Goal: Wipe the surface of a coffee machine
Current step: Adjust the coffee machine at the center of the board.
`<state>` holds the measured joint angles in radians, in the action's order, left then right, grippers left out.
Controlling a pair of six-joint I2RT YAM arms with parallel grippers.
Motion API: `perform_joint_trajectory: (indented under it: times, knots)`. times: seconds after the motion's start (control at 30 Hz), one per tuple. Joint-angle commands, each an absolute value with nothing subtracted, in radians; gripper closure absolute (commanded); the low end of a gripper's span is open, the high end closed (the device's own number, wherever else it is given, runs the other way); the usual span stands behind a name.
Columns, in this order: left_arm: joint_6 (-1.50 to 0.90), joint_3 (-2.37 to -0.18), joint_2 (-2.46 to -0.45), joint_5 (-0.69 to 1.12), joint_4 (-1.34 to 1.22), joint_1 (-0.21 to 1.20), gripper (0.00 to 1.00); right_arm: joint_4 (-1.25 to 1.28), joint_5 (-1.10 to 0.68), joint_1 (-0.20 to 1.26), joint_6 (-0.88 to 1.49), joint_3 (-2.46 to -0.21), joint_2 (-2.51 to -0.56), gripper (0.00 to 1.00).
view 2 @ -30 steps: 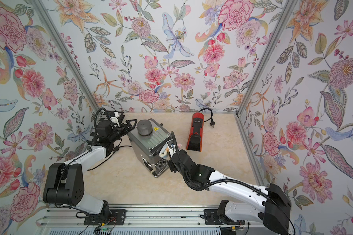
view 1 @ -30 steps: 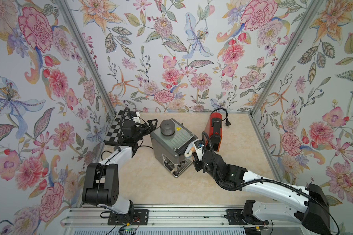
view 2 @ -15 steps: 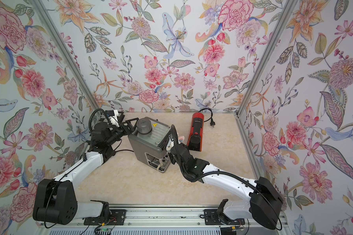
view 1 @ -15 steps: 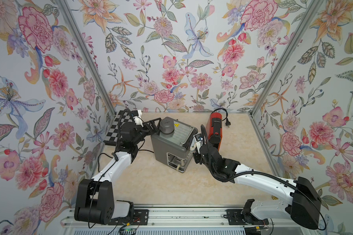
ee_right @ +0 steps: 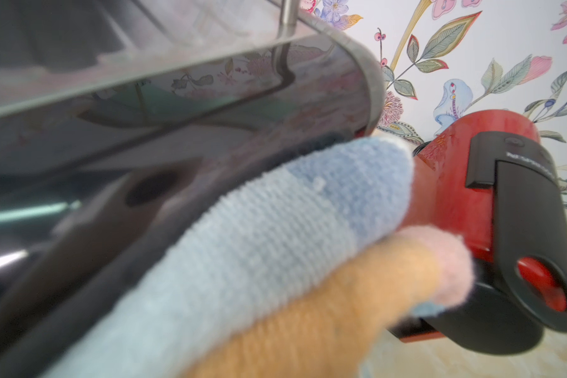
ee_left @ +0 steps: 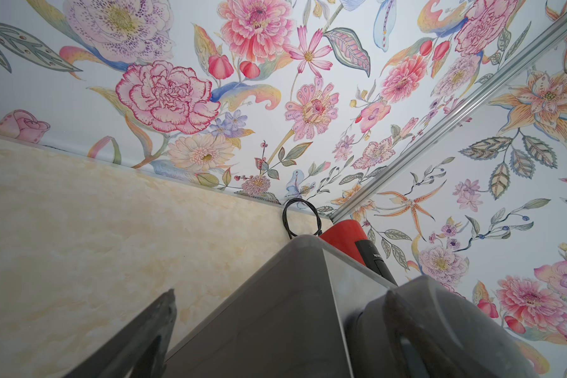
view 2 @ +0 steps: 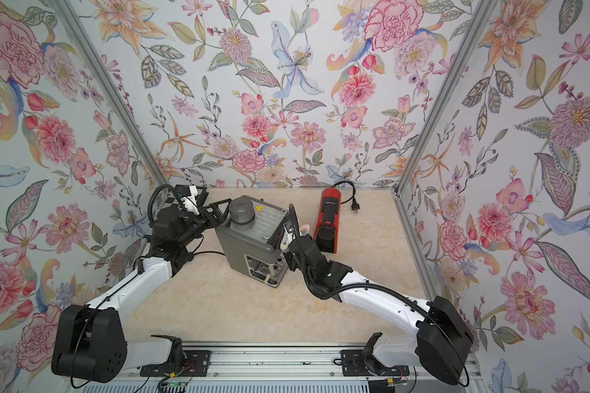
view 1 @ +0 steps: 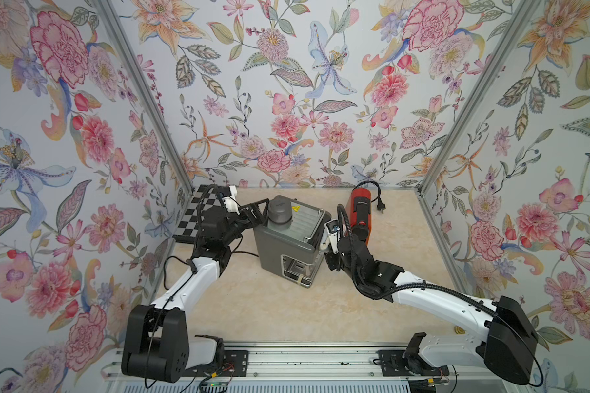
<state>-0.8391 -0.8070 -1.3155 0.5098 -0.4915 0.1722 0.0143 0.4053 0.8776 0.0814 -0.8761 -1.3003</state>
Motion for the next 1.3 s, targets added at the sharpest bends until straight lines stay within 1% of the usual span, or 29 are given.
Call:
perform_joint_trajectory:
  times: [0.0,0.13,0.5,0.67,0.87,1.03,1.17,1.27]
  knots:
    - [-0.816,-0.766,-1.298,0.681,-0.436,0.282,0.01,0.248,0.119,0.880,0.024,-0.948,-1.341,1.00]
    - [-0.827,-0.759,-1.293,0.671,-0.442,0.305,0.01,0.260,0.044,0.845,-0.007,-0.955,-1.352,1.00]
    - [-0.863,-0.742,-1.261,0.634,-0.467,0.366,0.01,0.273,-0.256,0.732,-0.070,-1.026,-1.462,1.00]
    - [-0.869,-0.738,-1.246,0.624,-0.469,0.376,0.01,0.257,-0.342,0.729,-0.081,-1.087,-1.534,1.00]
    - [-0.870,-0.739,-1.247,0.620,-0.471,0.385,0.01,0.230,-0.322,0.729,-0.095,-1.138,-1.587,1.00]
    - [-0.869,-0.736,-1.250,0.617,-0.471,0.386,0.01,0.187,-0.276,0.704,-0.111,-1.138,-1.570,1.00]
    - [-0.866,-0.733,-1.242,0.589,-0.460,0.384,0.01,0.134,-0.186,0.686,-0.133,-1.113,-1.514,1.00]
    - [-0.847,-0.739,-1.231,0.561,-0.431,0.380,0.01,0.123,-0.078,0.670,-0.133,-1.080,-1.439,1.00]
